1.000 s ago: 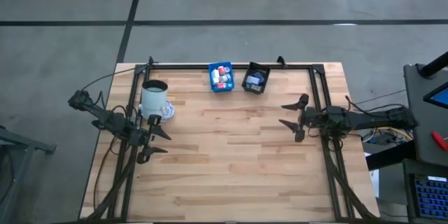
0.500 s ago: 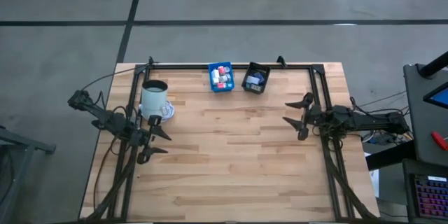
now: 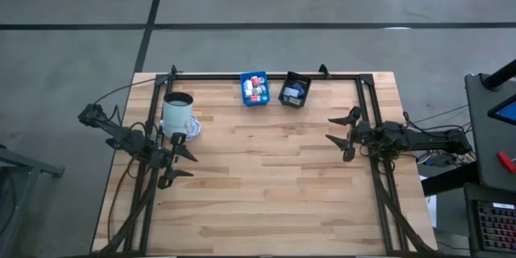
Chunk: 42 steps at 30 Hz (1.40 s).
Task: Pick & Place Office items
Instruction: Return to Home Position
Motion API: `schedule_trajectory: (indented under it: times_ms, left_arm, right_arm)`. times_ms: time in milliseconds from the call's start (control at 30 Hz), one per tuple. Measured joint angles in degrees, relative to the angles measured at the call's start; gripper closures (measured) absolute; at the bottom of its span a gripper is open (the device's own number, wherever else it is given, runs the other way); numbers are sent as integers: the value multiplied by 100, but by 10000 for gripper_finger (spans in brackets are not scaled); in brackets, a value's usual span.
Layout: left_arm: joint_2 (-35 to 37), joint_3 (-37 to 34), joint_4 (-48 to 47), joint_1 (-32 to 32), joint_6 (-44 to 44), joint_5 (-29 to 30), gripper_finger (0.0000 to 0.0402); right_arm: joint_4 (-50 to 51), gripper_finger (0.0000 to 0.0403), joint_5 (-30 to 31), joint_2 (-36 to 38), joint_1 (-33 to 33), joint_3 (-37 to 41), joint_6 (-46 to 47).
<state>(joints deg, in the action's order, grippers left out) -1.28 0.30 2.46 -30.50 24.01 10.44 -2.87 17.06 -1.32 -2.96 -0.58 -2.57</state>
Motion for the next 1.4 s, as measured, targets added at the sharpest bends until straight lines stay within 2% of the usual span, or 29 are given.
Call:
schedule_trajectory:
  times_ms: [1400]
  left_arm:
    - [-22, 2, -70, -2, -173, -59, 168]
  right_arm:
    - [0, 126, -9, 0, -2, 0, -2]
